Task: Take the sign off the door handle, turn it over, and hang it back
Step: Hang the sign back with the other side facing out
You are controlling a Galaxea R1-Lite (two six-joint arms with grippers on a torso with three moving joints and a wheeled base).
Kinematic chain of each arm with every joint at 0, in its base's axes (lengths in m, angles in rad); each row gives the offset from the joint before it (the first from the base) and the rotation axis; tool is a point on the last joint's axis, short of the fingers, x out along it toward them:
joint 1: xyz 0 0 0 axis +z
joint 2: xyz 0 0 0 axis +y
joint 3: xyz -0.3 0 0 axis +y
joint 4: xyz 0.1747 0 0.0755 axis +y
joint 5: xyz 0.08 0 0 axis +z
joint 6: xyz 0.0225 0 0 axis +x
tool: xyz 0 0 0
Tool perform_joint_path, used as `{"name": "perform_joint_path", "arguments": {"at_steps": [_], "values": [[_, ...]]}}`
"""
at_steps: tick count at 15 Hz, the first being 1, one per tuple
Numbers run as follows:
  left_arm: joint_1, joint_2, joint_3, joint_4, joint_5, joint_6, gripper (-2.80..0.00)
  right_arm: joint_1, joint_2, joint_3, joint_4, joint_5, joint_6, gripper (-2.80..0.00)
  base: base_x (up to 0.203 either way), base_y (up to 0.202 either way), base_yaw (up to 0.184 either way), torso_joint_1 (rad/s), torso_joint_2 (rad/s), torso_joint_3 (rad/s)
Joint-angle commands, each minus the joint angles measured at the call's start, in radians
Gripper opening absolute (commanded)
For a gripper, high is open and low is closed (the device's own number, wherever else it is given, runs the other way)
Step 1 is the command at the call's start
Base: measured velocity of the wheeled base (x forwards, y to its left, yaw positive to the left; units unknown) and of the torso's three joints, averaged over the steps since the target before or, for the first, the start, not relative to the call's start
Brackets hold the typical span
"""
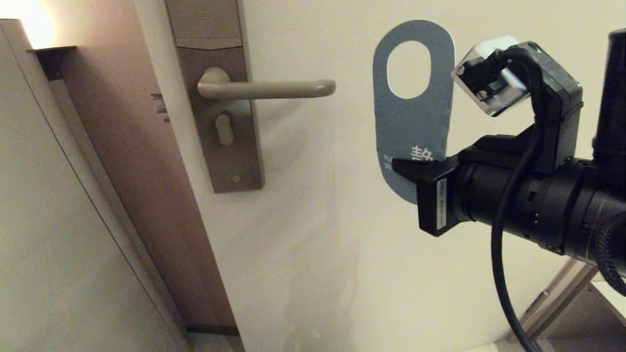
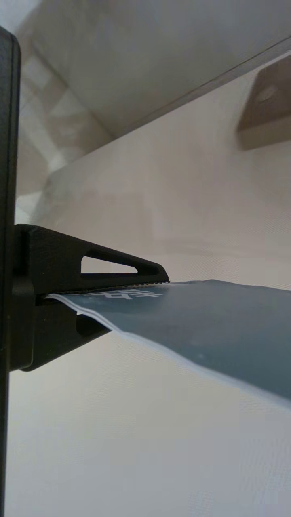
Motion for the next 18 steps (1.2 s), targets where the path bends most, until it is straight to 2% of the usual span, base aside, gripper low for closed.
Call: {"name": "perform_joint_path", "arguments": {"at_steps": [1, 4, 8, 10, 18], "values": [[0.000, 0.000, 0.000, 0.000, 0.000, 0.001, -2.80, 0.027, 0.042, -0.019, -0.001, -0.025, 0.018, -2.80, 0.000, 0.000, 0.000, 0.000, 0.00, 0.000], [0.000, 0.000, 0.000, 0.000, 0.000, 0.001, -2.80, 0.058, 0.077, -0.035, -0.006, -0.072, 0.059, -2.80, 0.000, 0.000, 0.000, 0.000, 0.00, 0.000], [0.000, 0.000, 0.000, 0.000, 0.000, 0.001, -2.80, 0.065, 0.140, -0.123, -0.021, -0.076, 0.057, -2.80, 0.000, 0.000, 0.000, 0.000, 0.00, 0.000], [0.000, 0.000, 0.000, 0.000, 0.001, 0.001, -2.80, 0.090, 0.165, -0.139, -0.019, -0.111, 0.057, -2.80, 0.000, 0.000, 0.000, 0.000, 0.00, 0.000], [0.000, 0.000, 0.000, 0.000, 0.000, 0.001, -2.80, 0.097, 0.204, -0.168, -0.022, -0.117, 0.060, -2.80, 0.000, 0.000, 0.000, 0.000, 0.00, 0.000]]}}
